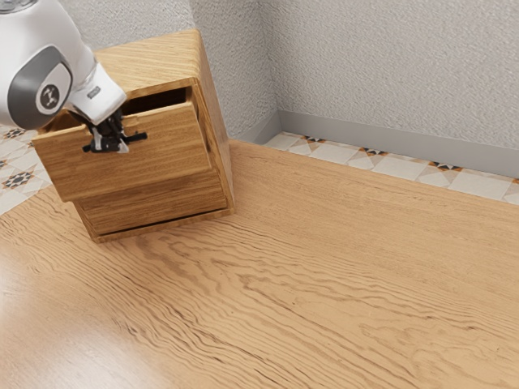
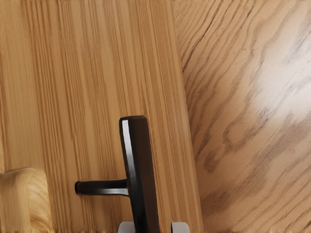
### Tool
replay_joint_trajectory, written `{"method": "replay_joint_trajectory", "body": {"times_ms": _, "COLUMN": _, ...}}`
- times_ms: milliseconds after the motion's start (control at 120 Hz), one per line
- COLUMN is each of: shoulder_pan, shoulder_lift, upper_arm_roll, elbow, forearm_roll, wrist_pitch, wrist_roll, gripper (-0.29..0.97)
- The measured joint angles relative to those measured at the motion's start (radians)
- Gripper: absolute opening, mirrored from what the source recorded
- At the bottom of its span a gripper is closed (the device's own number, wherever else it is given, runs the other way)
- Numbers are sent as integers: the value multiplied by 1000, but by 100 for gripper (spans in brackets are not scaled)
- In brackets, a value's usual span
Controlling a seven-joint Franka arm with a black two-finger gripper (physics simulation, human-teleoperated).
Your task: Pull the drawer handle with one arm to open the drawer
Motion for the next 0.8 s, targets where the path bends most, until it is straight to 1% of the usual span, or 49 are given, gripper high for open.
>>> {"method": "replay_joint_trajectory", "body": {"times_ms": 283, "shoulder_pan": 13, "shoulder_lift": -156, "upper_arm_roll": -22, "elbow": -171, "forearm_roll": 21, "wrist_pitch": 18, "wrist_roll": -35, "gripper": -3}}
{"method": "replay_joint_trajectory", "body": {"times_ms": 800, "shoulder_pan": 21, "shoulder_lift": -346, "upper_arm_roll": -125, "elbow": -384, "forearm_roll": 29, "wrist_pitch": 64, "wrist_roll": -90, "gripper": -5}}
